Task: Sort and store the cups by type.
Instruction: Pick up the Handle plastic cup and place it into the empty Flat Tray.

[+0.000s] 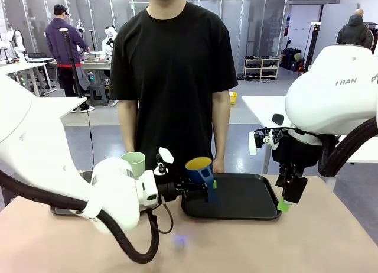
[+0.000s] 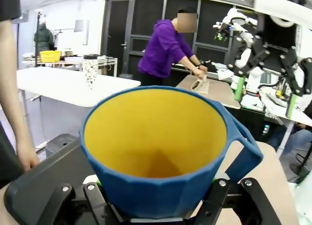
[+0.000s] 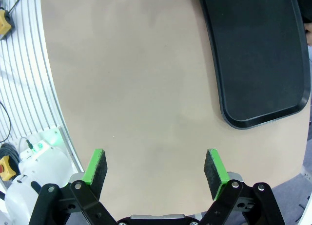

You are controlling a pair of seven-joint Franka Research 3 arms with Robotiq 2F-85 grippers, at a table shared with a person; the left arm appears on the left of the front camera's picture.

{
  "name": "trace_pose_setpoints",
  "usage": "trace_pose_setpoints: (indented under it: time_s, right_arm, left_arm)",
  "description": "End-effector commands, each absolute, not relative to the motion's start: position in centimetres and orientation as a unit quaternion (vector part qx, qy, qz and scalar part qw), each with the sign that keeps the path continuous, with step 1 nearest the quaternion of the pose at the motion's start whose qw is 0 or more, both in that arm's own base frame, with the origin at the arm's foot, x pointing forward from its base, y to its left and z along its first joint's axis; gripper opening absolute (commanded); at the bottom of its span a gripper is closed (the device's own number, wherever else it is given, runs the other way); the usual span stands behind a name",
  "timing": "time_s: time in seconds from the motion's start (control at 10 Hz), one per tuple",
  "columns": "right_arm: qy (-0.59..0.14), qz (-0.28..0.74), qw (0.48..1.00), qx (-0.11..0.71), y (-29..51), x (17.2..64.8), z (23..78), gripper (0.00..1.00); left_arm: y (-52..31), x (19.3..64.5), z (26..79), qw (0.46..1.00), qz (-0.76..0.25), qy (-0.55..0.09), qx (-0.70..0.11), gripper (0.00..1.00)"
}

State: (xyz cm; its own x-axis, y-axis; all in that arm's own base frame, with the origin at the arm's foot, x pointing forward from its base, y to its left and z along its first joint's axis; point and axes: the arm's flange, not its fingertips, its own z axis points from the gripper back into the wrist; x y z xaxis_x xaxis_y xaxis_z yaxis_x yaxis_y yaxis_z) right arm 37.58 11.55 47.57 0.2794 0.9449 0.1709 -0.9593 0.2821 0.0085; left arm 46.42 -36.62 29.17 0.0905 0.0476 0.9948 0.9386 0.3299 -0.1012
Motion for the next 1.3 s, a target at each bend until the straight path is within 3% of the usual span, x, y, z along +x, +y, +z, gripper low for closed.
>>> trace_pose_setpoints:
  time_s: [0.0, 0.5, 0.6, 1.2]
  right_arm:
    - [-0.062, 0.594, 0.801, 0.050, 11.5, 37.6, 47.6, 1.00]
    - [-0.062, 0.594, 0.801, 0.050, 11.5, 37.6, 47.6, 1.00]
    - [-0.062, 0.594, 0.801, 0.050, 11.5, 37.6, 47.6, 1.00]
    - [-0.062, 0.594, 0.801, 0.050, 11.5, 37.6, 47.6, 1.00]
  left_arm:
    - [-39.6, 44.7, 24.7, 0.602, -0.370, -0.583, -0.401, 0.71]
    - [-40.7, 45.8, 22.8, 0.609, -0.394, -0.580, -0.371, 0.71]
    - [-36.5, 50.7, 26.5, 0.610, -0.373, -0.572, -0.401, 0.71]
    - [-37.3, 51.4, 25.4, 0.619, -0.369, -0.562, -0.406, 0.71]
